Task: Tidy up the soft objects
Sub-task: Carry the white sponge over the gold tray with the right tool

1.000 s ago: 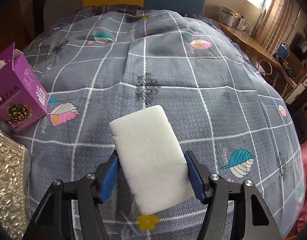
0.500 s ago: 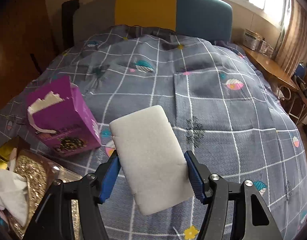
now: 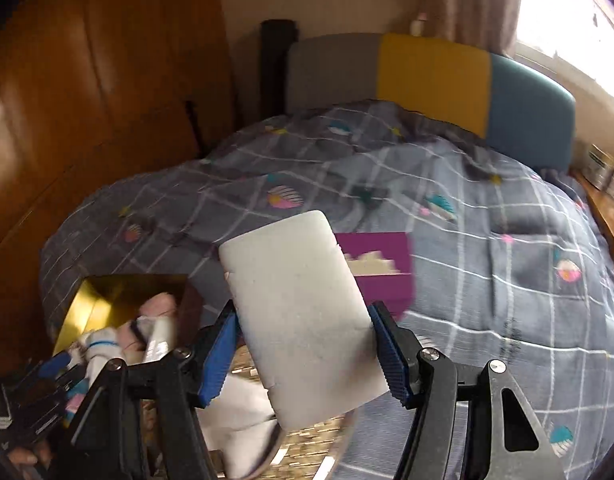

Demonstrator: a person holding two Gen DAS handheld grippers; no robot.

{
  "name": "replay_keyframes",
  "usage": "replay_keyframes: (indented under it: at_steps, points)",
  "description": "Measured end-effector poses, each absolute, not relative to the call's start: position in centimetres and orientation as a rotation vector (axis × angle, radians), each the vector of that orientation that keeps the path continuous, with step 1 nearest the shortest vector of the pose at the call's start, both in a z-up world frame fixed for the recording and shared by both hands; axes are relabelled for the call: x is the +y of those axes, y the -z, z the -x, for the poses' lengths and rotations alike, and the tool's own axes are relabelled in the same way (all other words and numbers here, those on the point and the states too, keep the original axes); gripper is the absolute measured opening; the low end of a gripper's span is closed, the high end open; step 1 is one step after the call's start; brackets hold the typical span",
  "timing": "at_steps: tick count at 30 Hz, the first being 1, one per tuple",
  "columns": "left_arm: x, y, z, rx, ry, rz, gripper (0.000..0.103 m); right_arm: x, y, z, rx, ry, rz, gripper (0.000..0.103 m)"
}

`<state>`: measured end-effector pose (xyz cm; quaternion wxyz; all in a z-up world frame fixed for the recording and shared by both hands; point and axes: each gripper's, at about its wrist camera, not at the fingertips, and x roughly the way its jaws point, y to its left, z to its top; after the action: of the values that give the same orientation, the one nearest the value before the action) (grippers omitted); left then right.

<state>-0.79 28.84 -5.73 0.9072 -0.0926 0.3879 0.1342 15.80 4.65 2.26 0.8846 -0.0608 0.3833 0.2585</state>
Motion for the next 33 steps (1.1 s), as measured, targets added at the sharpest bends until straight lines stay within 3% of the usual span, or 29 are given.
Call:
replay_keyframes:
  at_steps: [3, 18, 24, 33]
  points:
    - [29.6, 5.7, 1.0, 0.798, -0.288, 0.219, 0.056, 7.3, -1.8, -13.4, 0.799, -0.628, 0.171, 0.064]
    - [32.2, 5.8, 2.4, 0.783, -0.388, 0.262, 0.056, 17.9, 6.0, -4.2, 0.949, -0.907, 0.360, 0.064]
    - [32.3, 6.0, 2.6, 0.778, -0.400, 0.250, 0.056, 21.2, 10.0, -3.6, 0.988, -0.848, 0.431, 0.062]
    - [32.1, 5.9, 3.0, 0.764, -0.417, 0.247, 0.056, 21.7, 11.7, -3.6, 0.970, -0.810, 0.432, 0.063]
